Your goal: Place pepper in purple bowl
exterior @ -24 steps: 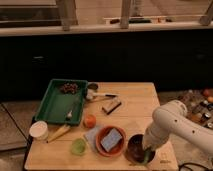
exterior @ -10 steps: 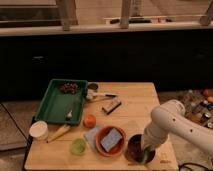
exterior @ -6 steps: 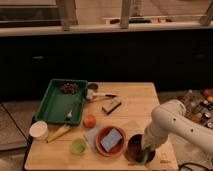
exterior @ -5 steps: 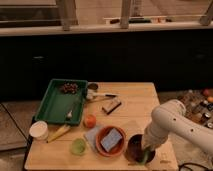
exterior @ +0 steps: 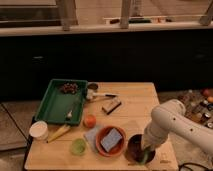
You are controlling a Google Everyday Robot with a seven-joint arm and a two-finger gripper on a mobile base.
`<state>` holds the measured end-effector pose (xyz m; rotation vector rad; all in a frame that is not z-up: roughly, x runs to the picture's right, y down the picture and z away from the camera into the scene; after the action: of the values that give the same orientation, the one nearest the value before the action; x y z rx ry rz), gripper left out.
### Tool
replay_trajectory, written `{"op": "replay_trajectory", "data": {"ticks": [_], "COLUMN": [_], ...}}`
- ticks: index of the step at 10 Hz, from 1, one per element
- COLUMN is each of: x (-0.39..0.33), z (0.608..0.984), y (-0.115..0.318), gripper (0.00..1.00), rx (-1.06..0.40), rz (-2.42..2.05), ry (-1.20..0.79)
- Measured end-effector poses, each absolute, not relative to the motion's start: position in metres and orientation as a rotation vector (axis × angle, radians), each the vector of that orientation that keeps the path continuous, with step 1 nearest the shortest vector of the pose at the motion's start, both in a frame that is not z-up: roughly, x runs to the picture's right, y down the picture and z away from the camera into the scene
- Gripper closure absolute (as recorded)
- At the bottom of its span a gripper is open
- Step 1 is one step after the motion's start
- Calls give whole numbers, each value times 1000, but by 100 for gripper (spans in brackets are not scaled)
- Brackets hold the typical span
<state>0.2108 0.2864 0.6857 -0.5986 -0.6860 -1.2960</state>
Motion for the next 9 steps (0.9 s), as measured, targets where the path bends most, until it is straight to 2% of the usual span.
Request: {"op": "replay_trajectory", "data": {"ticks": [2, 3, 5, 6, 9], "x": [211, 211, 209, 208, 207], "z": [685, 685, 685, 685, 684], "y": [286, 285, 283, 282, 277], "gripper": [51, 39, 23, 20, 20], "rx": [-603, -605, -605, -604, -598], "rz": [-1296, -1299, -1306, -1308, -1316], "ry": [-681, -680, -679, -678, -674]}}
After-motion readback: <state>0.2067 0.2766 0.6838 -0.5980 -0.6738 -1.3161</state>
